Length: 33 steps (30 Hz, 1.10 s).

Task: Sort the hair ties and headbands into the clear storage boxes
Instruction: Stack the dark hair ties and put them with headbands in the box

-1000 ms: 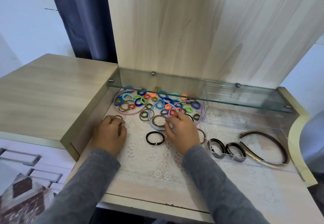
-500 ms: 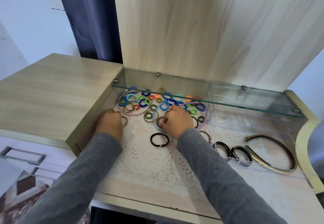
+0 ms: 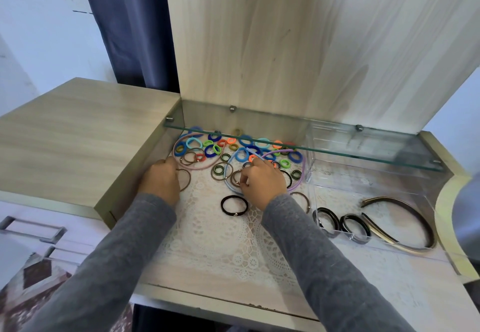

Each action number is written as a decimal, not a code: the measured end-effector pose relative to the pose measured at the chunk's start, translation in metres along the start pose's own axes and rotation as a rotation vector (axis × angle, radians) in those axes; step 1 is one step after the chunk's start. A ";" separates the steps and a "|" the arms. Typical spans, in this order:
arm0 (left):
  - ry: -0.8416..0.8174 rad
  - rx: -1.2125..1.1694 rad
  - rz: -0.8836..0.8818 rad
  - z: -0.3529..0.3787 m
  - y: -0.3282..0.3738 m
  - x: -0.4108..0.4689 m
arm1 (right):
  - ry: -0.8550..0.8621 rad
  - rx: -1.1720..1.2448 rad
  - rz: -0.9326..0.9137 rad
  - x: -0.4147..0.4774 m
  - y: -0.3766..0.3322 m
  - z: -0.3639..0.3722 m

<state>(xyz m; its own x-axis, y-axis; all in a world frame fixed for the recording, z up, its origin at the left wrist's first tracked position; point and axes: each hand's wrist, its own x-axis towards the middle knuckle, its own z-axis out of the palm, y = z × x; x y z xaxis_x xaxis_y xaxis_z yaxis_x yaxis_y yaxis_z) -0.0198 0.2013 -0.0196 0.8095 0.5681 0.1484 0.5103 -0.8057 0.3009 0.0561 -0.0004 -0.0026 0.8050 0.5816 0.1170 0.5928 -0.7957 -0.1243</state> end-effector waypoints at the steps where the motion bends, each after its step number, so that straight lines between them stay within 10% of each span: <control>1: 0.021 -0.084 0.006 0.002 -0.003 -0.001 | 0.032 0.033 0.000 -0.002 0.002 0.001; 14: 0.419 -0.576 0.452 0.012 0.015 -0.058 | 0.565 0.460 0.014 -0.038 0.024 0.031; 21: 0.321 -0.424 0.812 0.034 0.025 -0.067 | 0.613 0.480 -0.017 -0.050 0.029 0.037; 33: 0.228 -0.464 0.777 0.038 0.019 -0.074 | 0.638 0.498 -0.030 -0.053 0.032 0.040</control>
<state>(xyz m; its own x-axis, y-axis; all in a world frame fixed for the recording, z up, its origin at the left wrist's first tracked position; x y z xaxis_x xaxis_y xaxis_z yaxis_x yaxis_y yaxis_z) -0.0587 0.1377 -0.0603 0.7731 -0.0438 0.6327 -0.3577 -0.8539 0.3780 0.0331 -0.0499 -0.0519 0.7108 0.2727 0.6483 0.6746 -0.5254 -0.5186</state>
